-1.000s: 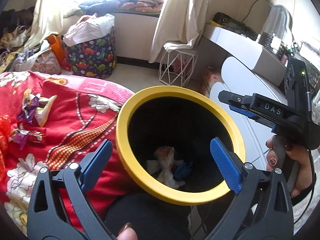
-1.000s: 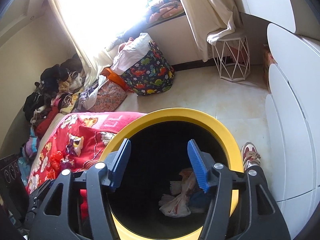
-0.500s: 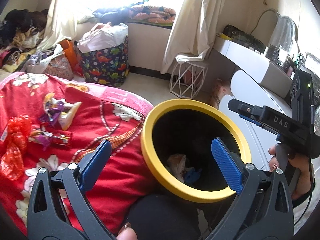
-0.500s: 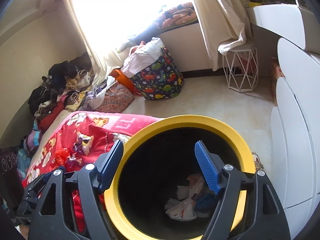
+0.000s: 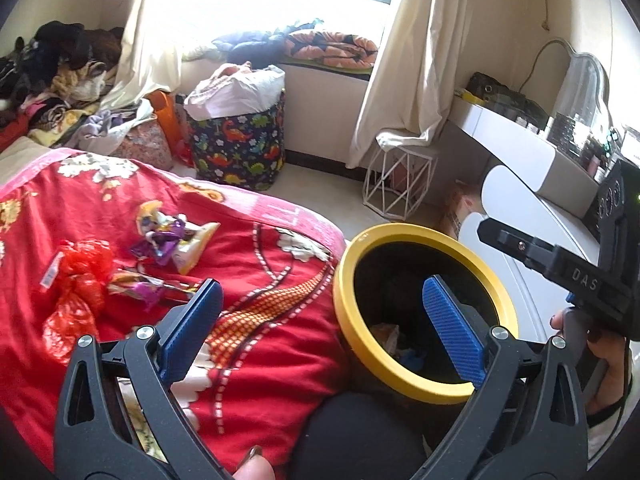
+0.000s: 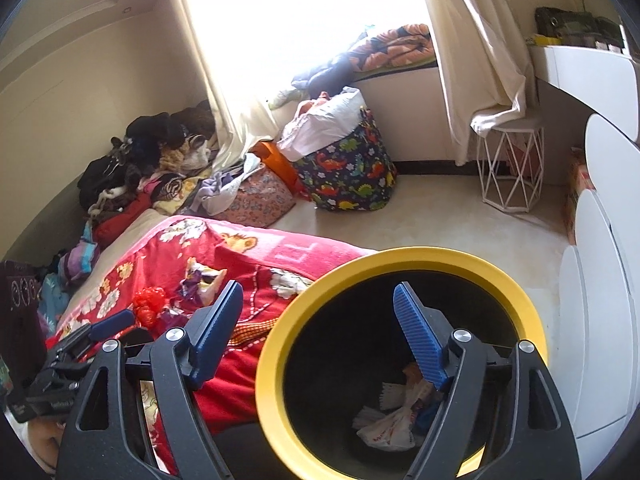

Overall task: Collect trash
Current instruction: 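Move both tools back over the bedspread toward the red plastic bag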

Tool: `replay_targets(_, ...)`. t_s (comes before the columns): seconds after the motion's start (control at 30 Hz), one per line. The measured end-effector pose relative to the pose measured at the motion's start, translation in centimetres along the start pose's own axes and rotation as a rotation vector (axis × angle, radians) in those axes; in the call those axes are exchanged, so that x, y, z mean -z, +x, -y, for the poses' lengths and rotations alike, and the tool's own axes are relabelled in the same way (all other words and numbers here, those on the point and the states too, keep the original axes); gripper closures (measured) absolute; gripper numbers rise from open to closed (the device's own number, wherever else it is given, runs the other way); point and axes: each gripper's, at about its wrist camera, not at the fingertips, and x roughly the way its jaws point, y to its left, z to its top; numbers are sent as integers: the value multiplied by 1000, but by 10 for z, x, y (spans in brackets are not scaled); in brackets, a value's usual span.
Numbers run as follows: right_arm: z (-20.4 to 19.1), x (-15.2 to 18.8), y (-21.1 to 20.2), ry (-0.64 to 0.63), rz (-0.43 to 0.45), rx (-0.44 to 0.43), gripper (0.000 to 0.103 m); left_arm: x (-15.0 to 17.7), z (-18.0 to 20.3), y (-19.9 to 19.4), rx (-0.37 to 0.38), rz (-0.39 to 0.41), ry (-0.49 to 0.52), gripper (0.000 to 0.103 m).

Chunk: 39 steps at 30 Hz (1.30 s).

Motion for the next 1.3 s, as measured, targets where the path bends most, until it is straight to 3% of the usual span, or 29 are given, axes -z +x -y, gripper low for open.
replay_targets(1.3, -107, 9, 40, -214, -75, -124, 25, -4, -112, -33, -195, 67, -165, 11)
